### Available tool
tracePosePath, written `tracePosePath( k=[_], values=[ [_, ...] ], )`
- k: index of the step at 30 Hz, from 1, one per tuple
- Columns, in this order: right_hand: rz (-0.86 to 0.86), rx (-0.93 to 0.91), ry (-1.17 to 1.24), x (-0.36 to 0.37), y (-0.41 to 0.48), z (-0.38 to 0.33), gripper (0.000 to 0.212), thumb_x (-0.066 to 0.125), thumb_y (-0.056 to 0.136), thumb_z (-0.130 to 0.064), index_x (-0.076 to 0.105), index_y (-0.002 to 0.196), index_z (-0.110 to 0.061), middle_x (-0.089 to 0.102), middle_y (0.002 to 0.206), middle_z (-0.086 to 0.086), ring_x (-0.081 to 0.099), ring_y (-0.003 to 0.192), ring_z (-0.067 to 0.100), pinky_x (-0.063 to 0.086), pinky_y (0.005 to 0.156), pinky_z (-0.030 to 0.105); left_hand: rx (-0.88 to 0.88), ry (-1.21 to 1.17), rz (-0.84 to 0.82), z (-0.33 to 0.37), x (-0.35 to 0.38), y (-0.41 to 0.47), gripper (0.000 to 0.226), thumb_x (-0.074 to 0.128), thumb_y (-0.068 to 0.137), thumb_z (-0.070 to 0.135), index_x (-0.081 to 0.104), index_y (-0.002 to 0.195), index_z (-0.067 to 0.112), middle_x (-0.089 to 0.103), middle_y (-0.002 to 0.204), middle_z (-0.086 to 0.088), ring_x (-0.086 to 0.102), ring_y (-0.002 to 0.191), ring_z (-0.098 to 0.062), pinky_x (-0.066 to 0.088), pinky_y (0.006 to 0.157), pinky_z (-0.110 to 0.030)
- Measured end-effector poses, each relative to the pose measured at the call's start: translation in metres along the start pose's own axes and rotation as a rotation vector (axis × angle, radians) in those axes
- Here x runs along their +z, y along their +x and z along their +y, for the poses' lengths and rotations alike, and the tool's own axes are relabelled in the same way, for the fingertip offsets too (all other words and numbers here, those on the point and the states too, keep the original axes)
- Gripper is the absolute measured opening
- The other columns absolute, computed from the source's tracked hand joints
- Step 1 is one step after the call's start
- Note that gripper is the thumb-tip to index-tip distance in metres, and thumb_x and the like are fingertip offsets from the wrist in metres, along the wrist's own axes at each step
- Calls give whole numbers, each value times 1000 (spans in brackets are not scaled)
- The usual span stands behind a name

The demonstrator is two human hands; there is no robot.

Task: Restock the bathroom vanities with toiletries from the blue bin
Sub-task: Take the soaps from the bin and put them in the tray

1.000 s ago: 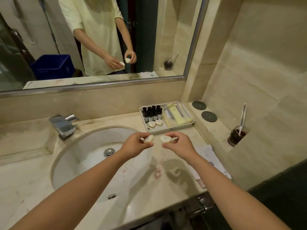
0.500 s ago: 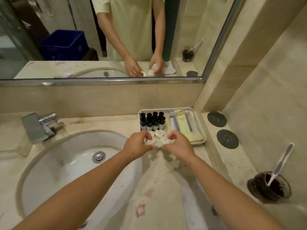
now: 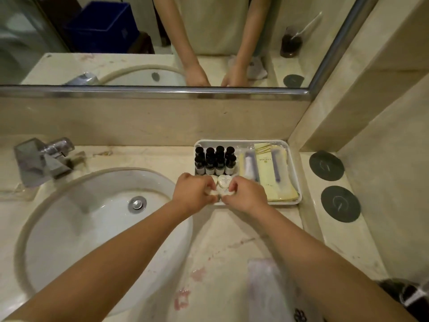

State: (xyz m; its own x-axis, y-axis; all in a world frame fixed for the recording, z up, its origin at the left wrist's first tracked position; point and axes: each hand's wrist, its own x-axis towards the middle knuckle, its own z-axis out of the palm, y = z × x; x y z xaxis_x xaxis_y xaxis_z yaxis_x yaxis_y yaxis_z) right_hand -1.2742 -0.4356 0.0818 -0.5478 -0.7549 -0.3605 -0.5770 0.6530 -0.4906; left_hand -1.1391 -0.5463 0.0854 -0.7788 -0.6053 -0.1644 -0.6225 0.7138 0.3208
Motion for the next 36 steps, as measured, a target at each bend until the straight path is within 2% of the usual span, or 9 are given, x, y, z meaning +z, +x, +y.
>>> tracePosePath(
  k=[3, 6, 11, 15, 20, 24, 30, 36],
  values=[
    [-6, -4, -18, 1, 6, 0, 32, 72, 66, -53, 51, 79, -33, 63, 84, -12, 58, 84, 15, 46, 70, 29, -11, 31, -17, 1, 0, 3, 33, 70, 74, 54, 62, 97, 32, 69, 88, 12, 58, 77, -9, 28, 87, -25],
    [-1, -3, -16, 3, 8, 0, 33, 76, 65, -52, 52, 78, -35, 64, 85, -13, 58, 84, 14, 42, 68, 27, -20, 35, -32, 2, 1, 5, 31, 74, 72, 49, 63, 97, 32, 66, 92, 12, 60, 86, -10, 28, 86, -25],
    [10, -27, -11, 4, 9, 2, 25, 78, 71, -37, 53, 76, -36, 64, 84, -16, 62, 84, 11, 39, 66, 25, -16, 35, -54, 0, 1, 7, 33, 76, 72, 48, 67, 98, 30, 44, 96, 11, 54, 92, -13, 31, 89, -24],
    [37, -41, 27, 5, 7, 7, 19, 74, 74, -27, 60, 81, -37, 65, 90, -16, 62, 86, 11, 40, 66, 23, 29, 74, -31, -1, 0, 4, 24, 74, 76, 44, 70, 95, 30, 55, 102, 6, 56, 93, -16, 34, 90, -25],
    [69, -80, 69, 7, 3, 13, 19, 68, 77, -20, 63, 88, -34, 60, 97, -14, 57, 86, 9, 41, 65, 25, 54, 98, 21, 0, 0, -2, 17, 70, 80, 45, 72, 91, 32, 66, 92, 9, 56, 89, -14, 34, 91, -25],
    [91, -102, 89, 9, -4, 14, 19, 67, 79, -21, 60, 90, -34, 55, 95, -16, 54, 84, 7, 40, 65, 25, 46, 67, 80, 1, 2, -10, 17, 69, 82, 44, 73, 92, 31, 66, 89, 9, 57, 89, -14, 34, 92, -26],
    [160, -135, 124, 14, -20, 13, 26, 67, 80, -21, 61, 104, -31, 55, 97, -15, 53, 89, 6, 41, 69, 24, -6, -5, 158, -2, 4, -29, 29, 66, 84, 44, 67, 109, 29, 64, 101, 8, 57, 101, -15, 37, 95, -29],
    [142, -189, 187, 21, -43, -5, 27, 66, 82, -23, 59, 108, -31, 54, 103, -15, 52, 88, 4, 42, 68, 24, -42, -76, 210, -13, 1, -61, 34, 69, 83, 40, 63, 113, 26, 62, 106, 8, 56, 101, -14, 42, 87, -27]
  ],
)
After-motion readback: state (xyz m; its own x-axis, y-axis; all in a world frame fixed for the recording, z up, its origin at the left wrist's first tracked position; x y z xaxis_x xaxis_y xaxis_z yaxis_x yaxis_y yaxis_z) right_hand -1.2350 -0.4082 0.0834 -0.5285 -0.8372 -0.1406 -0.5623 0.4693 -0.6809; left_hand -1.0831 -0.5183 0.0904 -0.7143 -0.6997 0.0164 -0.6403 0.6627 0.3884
